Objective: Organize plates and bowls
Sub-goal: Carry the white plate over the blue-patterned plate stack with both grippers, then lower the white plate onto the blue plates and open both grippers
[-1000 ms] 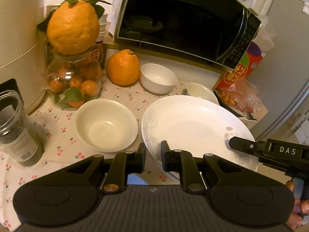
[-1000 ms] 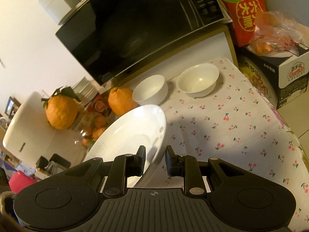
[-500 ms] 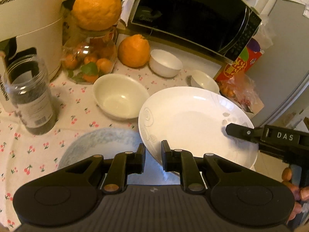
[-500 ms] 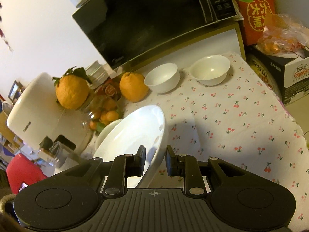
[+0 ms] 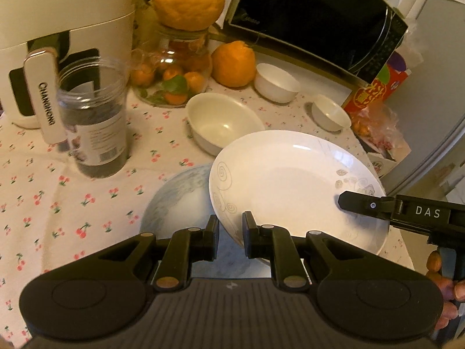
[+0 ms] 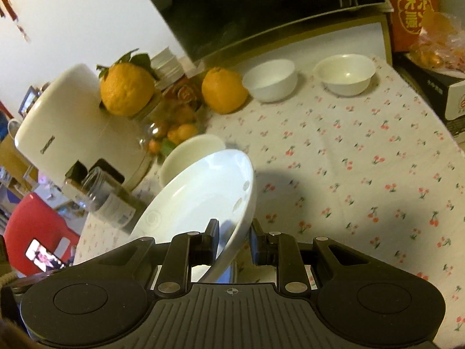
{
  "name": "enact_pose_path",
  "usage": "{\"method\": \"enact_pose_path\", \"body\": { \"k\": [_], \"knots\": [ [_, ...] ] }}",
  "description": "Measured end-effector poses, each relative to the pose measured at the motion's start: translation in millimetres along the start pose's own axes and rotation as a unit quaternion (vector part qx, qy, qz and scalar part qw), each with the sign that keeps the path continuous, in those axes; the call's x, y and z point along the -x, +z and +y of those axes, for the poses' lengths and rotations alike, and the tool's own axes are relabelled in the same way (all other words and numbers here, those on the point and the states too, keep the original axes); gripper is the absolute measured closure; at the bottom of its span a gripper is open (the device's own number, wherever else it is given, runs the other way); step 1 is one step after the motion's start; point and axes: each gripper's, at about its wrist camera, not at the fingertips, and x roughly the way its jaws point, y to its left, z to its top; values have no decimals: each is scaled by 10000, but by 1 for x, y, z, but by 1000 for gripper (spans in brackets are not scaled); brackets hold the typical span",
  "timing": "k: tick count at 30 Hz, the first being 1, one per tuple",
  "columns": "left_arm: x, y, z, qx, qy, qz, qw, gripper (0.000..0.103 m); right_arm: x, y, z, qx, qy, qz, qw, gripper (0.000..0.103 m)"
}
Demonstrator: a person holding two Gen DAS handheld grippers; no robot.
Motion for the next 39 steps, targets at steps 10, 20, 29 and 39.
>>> {"method": "enact_pose_path", "body": {
  "k": [10,20,29,39],
  "knots": [
    [8,-10,17,29,198,107,9997,89,-15,-12,20,233,27,281,9993,81],
    [15,-16,25,-126,387,115,9991,89,-24,-20,26,212,194,521,9982,81],
    [18,-23,27,-293,483,223,9982,89,-30,-28,29,298,237,731,9966,81],
    [18,-25,22,-645,692,307,9950,90,-34,-30,28,274,252,1027,9940,78]
  ]
}}
